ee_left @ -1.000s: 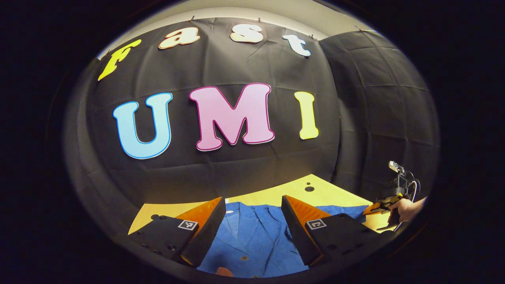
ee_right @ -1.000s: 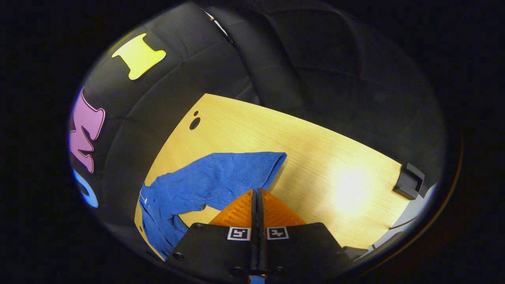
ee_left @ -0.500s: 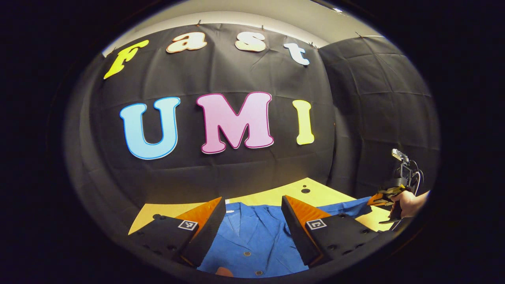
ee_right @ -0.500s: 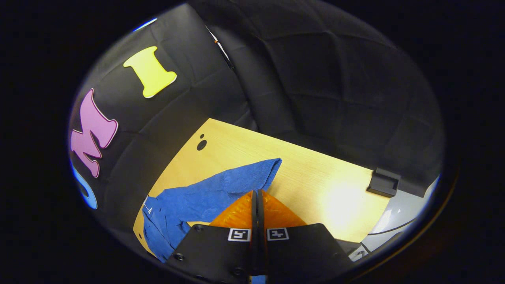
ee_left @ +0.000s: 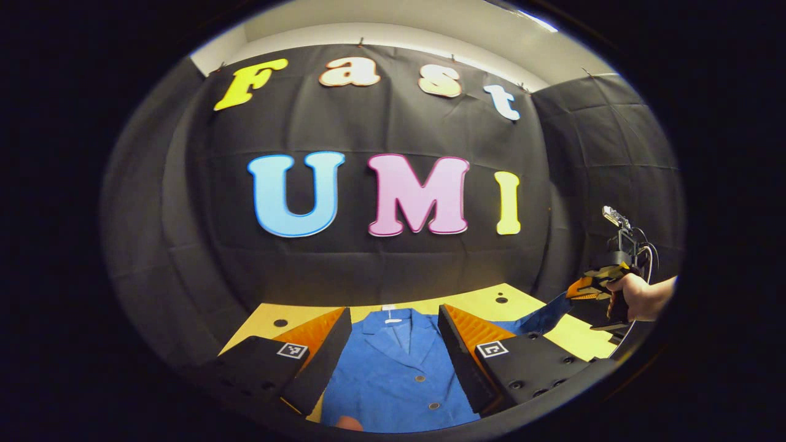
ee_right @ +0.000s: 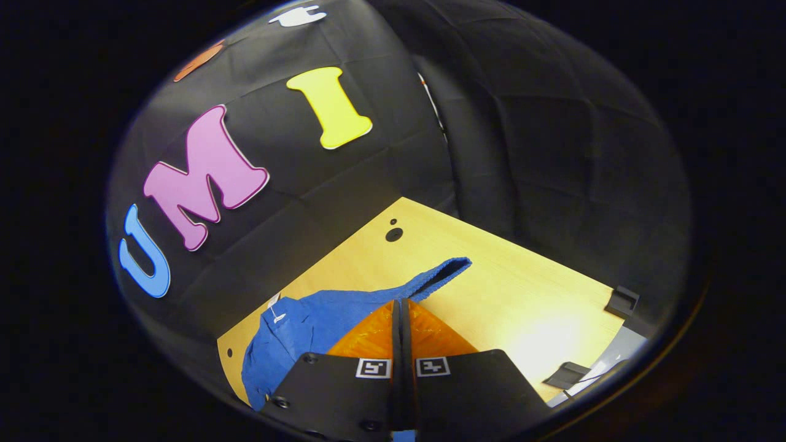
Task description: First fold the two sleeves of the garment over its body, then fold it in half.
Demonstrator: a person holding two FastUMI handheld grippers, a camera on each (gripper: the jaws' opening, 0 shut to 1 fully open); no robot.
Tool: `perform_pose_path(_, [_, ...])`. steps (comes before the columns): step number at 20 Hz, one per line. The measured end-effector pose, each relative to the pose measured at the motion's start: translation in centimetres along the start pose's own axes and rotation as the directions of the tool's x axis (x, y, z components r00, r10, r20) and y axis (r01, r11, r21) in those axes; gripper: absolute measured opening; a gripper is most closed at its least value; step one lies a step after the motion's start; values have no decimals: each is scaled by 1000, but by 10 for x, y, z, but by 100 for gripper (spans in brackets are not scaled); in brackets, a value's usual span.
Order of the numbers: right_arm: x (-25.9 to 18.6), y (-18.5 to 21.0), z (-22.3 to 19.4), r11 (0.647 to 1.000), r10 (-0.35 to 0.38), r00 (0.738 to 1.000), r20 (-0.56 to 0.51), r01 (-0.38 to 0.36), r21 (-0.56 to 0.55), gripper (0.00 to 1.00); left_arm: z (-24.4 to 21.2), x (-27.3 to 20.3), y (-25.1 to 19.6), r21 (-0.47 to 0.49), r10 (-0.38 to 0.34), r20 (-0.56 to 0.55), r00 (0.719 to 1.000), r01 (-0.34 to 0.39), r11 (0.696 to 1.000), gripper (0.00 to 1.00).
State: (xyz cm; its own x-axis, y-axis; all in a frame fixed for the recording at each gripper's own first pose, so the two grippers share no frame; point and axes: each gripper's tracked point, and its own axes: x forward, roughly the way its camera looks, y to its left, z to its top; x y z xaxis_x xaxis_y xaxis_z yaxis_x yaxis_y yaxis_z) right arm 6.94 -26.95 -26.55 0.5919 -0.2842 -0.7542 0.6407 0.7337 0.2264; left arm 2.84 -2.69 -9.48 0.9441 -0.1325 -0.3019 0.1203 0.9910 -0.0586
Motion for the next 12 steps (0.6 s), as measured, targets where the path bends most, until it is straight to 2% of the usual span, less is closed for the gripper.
perform_pose_path(7, [30, 135, -24, 982, 146, 987, -69, -153, -108, 1, -15, -25, 65, -56, 117, -7, 993, -117, 992, 80])
perform_pose_path(12, [34, 249, -85, 936, 264, 950, -168, -295, -193, 1, -35, -47, 103, -93, 222, -41, 974, -225, 970, 82])
